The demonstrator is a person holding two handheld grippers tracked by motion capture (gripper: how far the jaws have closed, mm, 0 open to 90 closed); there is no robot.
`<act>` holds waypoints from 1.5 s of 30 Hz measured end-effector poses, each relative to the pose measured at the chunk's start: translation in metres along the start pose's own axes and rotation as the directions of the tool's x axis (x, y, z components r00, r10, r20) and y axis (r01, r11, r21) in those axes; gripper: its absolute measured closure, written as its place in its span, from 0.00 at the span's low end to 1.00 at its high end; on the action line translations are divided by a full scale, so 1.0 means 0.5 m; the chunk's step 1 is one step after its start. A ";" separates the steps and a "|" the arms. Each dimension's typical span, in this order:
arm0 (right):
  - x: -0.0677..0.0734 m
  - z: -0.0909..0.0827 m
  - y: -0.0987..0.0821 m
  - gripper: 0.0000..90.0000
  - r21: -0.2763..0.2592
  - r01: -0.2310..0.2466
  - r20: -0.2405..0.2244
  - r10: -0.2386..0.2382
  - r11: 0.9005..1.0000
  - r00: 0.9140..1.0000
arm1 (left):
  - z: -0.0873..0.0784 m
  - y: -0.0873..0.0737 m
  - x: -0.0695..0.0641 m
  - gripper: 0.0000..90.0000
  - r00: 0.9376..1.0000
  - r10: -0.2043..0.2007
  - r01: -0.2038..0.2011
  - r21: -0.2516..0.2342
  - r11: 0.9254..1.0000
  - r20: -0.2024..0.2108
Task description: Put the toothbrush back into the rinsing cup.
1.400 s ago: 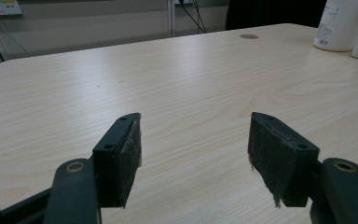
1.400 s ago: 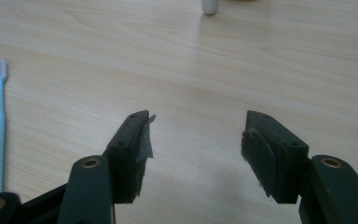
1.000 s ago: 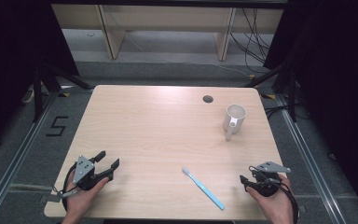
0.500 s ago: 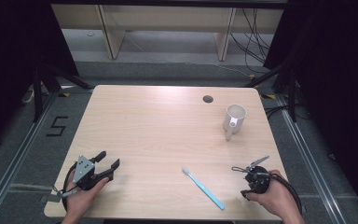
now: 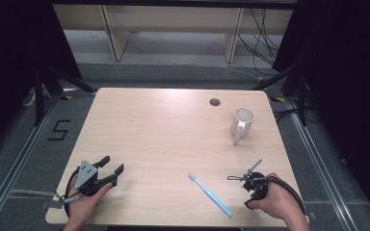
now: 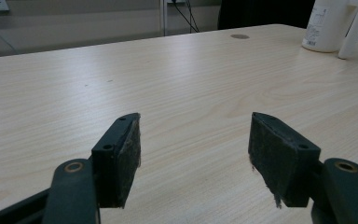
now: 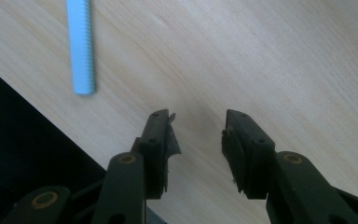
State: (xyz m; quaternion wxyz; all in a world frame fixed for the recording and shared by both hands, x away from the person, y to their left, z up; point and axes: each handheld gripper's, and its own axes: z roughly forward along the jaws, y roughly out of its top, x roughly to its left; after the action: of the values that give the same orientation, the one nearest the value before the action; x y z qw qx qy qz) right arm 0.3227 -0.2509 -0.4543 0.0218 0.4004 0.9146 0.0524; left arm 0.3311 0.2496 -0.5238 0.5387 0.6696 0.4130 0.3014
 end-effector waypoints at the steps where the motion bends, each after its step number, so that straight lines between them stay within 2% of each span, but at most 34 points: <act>1: 0.004 -0.001 0.002 0.69 0.009 -0.012 -0.004 0.012 1.000 1.000 | 0.000 0.000 0.000 0.38 1.000 0.004 -0.004 0.003 1.000 0.000; 4: 0.006 -0.001 0.010 0.69 0.007 0.014 -0.004 -0.014 1.000 1.000 | 0.000 0.000 -0.001 0.38 1.000 0.008 -0.008 0.002 1.000 0.001; 7: 0.017 0.000 0.022 0.69 0.023 -0.009 -0.005 0.010 1.000 1.000 | 0.000 0.000 -0.001 0.38 1.000 0.007 -0.007 0.002 1.000 0.001; 9: 0.018 0.002 0.028 0.69 0.019 0.014 -0.002 -0.013 1.000 1.000 | 0.000 0.000 -0.001 0.38 1.000 0.005 -0.006 0.002 1.000 0.003; 10: 0.021 0.002 0.032 0.69 0.024 0.006 -0.007 -0.006 1.000 1.000 | 0.000 0.000 -0.001 0.38 1.000 0.005 -0.005 0.002 1.000 0.003; 12: 0.020 0.005 0.036 0.70 0.020 0.033 -0.003 -0.033 0.999 0.999 | 0.000 0.000 -0.001 0.38 1.000 0.005 -0.005 0.003 1.000 0.003; 13: 0.025 0.004 0.039 0.70 0.034 0.006 -0.006 -0.005 0.999 1.000 | 0.000 0.000 -0.001 0.38 1.000 0.005 -0.005 0.003 1.000 0.003; 14: 0.022 0.007 0.042 0.70 0.032 0.037 -0.002 -0.037 0.999 0.999 | 0.000 0.000 -0.001 0.38 1.000 0.004 -0.004 0.003 1.000 0.003; 17: 0.031 0.004 0.049 0.70 0.032 0.028 -0.001 -0.028 0.999 1.000 | 0.000 0.000 -0.001 0.38 1.000 0.004 -0.004 0.003 1.000 0.004; 20: 0.035 0.001 0.057 0.70 0.026 0.055 -0.001 -0.055 0.998 0.999 | 0.000 0.000 -0.001 0.38 1.000 0.006 -0.006 0.003 1.000 0.005; 23: 0.043 -0.003 0.063 0.70 0.028 0.049 -0.001 -0.049 0.998 0.999 | 0.000 0.000 -0.001 0.38 1.000 0.006 -0.006 0.002 1.000 0.006; 25: 0.043 -0.003 0.065 0.70 0.023 0.068 -0.007 -0.068 0.997 0.998 | 0.000 0.000 -0.001 0.38 1.000 0.006 -0.006 0.003 1.000 0.007; 26: 0.043 -0.002 0.071 0.70 0.040 0.096 0.021 -0.097 0.995 0.995 | -0.001 0.001 -0.002 0.38 1.000 0.008 -0.008 0.012 1.000 0.003; 27: 0.047 -0.003 0.073 0.70 0.043 0.085 0.016 -0.086 0.995 0.996 | -0.002 0.001 -0.002 0.38 1.000 0.012 -0.012 0.017 1.000 0.002; 28: 0.050 0.000 0.074 0.70 0.019 0.071 0.010 -0.072 0.997 0.997 | -0.002 0.001 -0.002 0.38 1.000 0.012 -0.012 0.017 1.000 0.002; 31: 0.062 -0.001 0.085 0.70 0.015 0.059 0.011 -0.059 0.998 0.998 | -0.002 0.001 -0.002 0.38 1.000 0.014 -0.014 0.017 1.000 0.003; 32: 0.060 0.000 0.086 0.70 0.009 0.087 0.015 -0.087 0.996 0.996 | -0.002 0.001 -0.002 0.38 1.000 0.011 -0.011 0.017 1.000 0.003; 35: 0.067 0.004 0.095 0.70 0.004 0.094 -0.003 -0.094 0.996 0.996 | -0.001 0.000 -0.002 0.38 1.000 0.007 -0.007 0.008 1.000 0.006; 36: 0.076 0.001 0.099 0.70 0.022 0.066 -0.004 -0.066 0.998 0.998 | -0.001 0.001 -0.002 0.38 1.000 0.008 -0.008 0.010 1.000 0.006; 38: 0.077 0.003 0.106 0.70 0.025 0.096 0.000 -0.096 0.995 0.995 | -0.001 0.001 -0.002 0.38 1.000 0.010 -0.010 0.018 1.000 0.005; 39: 0.076 0.007 0.107 0.70 0.008 0.112 -0.009 -0.112 0.994 0.994 | -0.002 0.001 -0.002 0.38 1.000 0.012 -0.012 0.019 1.000 0.006; 40: 0.083 0.006 0.112 0.70 0.027 0.099 0.003 -0.099 0.995 0.995 | -0.001 0.001 -0.002 0.38 1.000 0.013 -0.014 0.019 1.000 0.006; 41: 0.079 0.009 0.113 0.70 0.014 0.136 -0.008 -0.136 0.991 0.991 | -0.001 0.001 -0.002 0.38 1.000 0.013 -0.014 0.019 1.000 0.006; 42: 0.088 0.008 0.117 0.70 0.027 0.105 -0.001 -0.105 0.994 0.994 | -0.001 0.001 -0.003 0.38 1.000 0.014 -0.014 0.020 1.000 0.006; 45: 0.090 0.015 0.126 0.71 0.017 0.151 -0.015 -0.151 0.988 0.988 | -0.001 0.001 -0.003 0.38 1.000 0.015 -0.015 0.020 1.000 0.006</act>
State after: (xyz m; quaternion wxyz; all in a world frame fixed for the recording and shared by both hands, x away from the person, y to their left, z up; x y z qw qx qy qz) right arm 0.3387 -0.1750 -0.4547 0.0159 0.3297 0.9429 0.0450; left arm 0.3300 0.2487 -0.5228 0.5307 0.6791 0.4094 0.2993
